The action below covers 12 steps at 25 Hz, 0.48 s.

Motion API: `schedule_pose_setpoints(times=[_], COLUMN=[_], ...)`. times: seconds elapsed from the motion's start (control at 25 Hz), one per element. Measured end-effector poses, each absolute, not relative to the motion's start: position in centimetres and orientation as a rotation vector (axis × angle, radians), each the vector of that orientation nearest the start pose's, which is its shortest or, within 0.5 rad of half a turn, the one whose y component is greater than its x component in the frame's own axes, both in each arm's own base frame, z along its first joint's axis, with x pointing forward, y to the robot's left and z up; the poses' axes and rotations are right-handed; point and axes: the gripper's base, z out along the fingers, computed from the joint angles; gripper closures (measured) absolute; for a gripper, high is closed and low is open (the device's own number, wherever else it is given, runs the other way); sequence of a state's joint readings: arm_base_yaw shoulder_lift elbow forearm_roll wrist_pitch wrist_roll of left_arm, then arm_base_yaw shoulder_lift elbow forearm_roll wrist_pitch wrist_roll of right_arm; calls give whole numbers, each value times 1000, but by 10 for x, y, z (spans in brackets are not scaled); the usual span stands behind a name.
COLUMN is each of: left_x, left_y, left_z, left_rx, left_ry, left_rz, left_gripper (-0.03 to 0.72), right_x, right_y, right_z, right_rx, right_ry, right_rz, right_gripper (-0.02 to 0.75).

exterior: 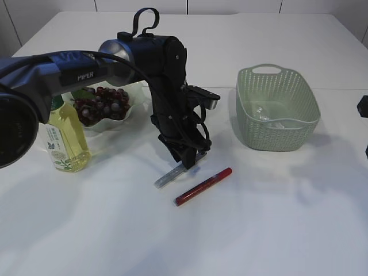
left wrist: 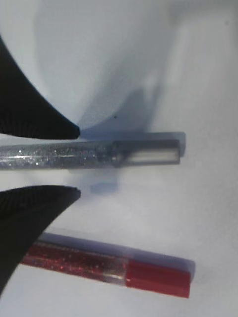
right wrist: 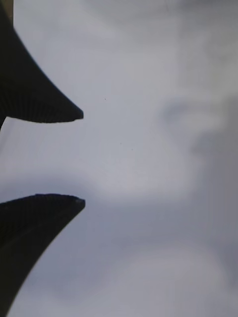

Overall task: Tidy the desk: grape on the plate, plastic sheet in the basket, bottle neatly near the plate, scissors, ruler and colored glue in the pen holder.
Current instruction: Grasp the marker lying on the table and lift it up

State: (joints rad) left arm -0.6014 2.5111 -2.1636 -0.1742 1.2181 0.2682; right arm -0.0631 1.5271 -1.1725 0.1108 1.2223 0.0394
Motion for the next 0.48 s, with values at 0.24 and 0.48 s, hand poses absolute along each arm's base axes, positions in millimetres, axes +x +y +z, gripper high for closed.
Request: schedule_pose_setpoints(times=[0.24,0.48], left_x=[410,408], left_y=[-299,-303], left_z=[126,121], left_rx=[1191,1202], left_ry=[2827,2834], left_rz=[-277,-275], left_gripper=[452,452], right_x=[281,281], right_y=[-8,-8], right_z=[272,272], right_rx=[208,208], right_ry=[3048,3048], right_rz=[160,160], right_gripper=[360,360])
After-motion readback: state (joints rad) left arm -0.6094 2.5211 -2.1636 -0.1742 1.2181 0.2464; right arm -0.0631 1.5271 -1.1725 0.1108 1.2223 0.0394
